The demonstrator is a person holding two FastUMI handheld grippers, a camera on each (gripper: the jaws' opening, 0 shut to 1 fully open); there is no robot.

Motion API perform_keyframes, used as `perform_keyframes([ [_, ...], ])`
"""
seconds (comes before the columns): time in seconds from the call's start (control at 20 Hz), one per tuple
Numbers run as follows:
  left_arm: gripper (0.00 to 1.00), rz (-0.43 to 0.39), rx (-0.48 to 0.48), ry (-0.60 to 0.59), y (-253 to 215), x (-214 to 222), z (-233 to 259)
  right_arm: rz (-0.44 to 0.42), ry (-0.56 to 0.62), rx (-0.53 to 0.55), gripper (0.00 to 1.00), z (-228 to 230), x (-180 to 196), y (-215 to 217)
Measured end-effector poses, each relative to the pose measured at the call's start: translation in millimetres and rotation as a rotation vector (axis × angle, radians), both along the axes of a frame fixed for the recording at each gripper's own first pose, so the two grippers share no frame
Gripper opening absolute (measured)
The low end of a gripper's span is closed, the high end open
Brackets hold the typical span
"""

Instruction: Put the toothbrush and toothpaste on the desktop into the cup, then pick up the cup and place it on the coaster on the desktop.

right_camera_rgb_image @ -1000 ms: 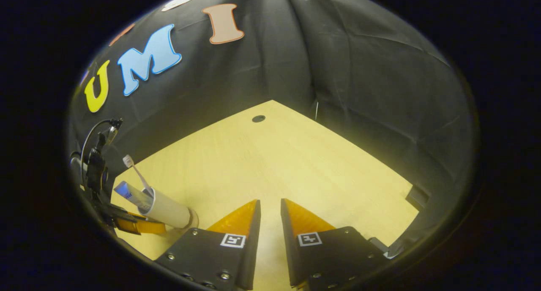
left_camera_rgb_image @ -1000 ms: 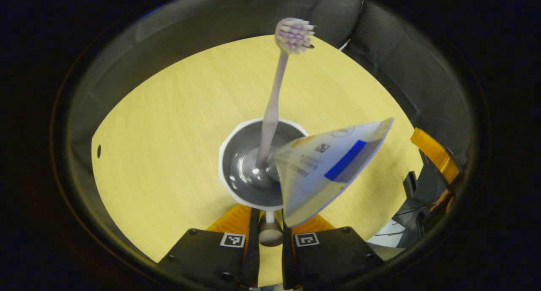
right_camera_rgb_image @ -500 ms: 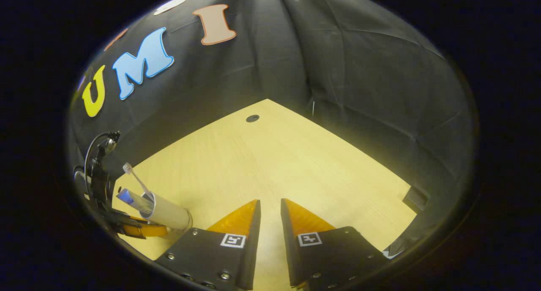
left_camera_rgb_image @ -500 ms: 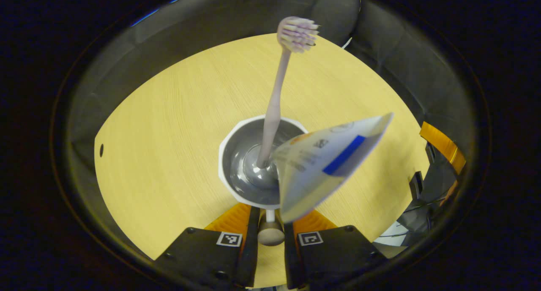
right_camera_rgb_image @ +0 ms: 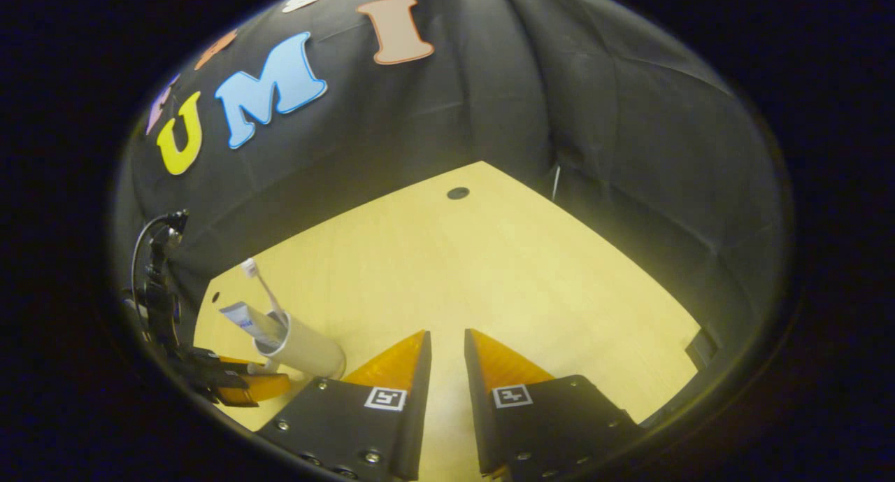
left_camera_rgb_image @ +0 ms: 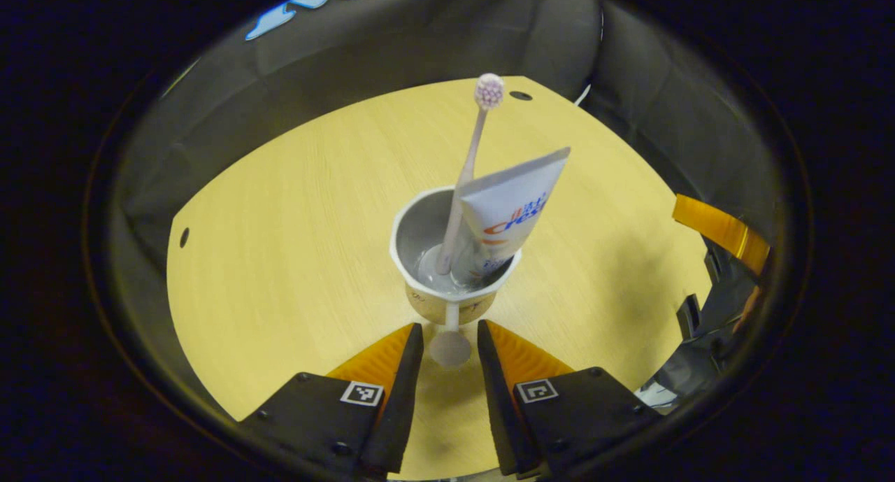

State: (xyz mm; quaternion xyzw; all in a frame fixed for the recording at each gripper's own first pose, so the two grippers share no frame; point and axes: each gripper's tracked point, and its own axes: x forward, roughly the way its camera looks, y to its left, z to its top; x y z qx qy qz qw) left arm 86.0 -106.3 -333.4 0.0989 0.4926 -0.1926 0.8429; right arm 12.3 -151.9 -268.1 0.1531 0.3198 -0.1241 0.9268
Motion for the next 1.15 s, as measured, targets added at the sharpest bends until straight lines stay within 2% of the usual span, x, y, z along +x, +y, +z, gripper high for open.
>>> perform_keyframes([
  [0.2,0.55,0.084,-0.139,-0.15,20.2,-1.0,59.3,0.136,-0.044,-0.013,0.3,25.8,18.2,44.1],
  [0.35,0.58,0.186,-0.208,-0.284,49.9,0.6,108.3,0.228,-0.137,-0.036,0.3,70.8,31.3,78.3],
  [0.55,0.52,0.295,-0.292,-0.479,100.3,8.9,187.6,0.296,-0.298,-0.045,0.3,149.2,42.7,114.2],
  [0.7,0.52,0.339,-0.302,-0.662,133.2,14.0,255.2,0.326,-0.432,-0.115,0.3,209.3,50.5,128.2],
  [0.85,0.51,0.361,-0.29,-0.803,161.3,-4.7,288.9,0.354,-0.541,-0.178,0.3,259.1,48.0,146.0],
  [1.15,0.49,0.354,-0.261,-1.027,200.5,-43.2,355.0,0.355,-0.634,-0.161,0.3,306.5,46.1,173.3],
])
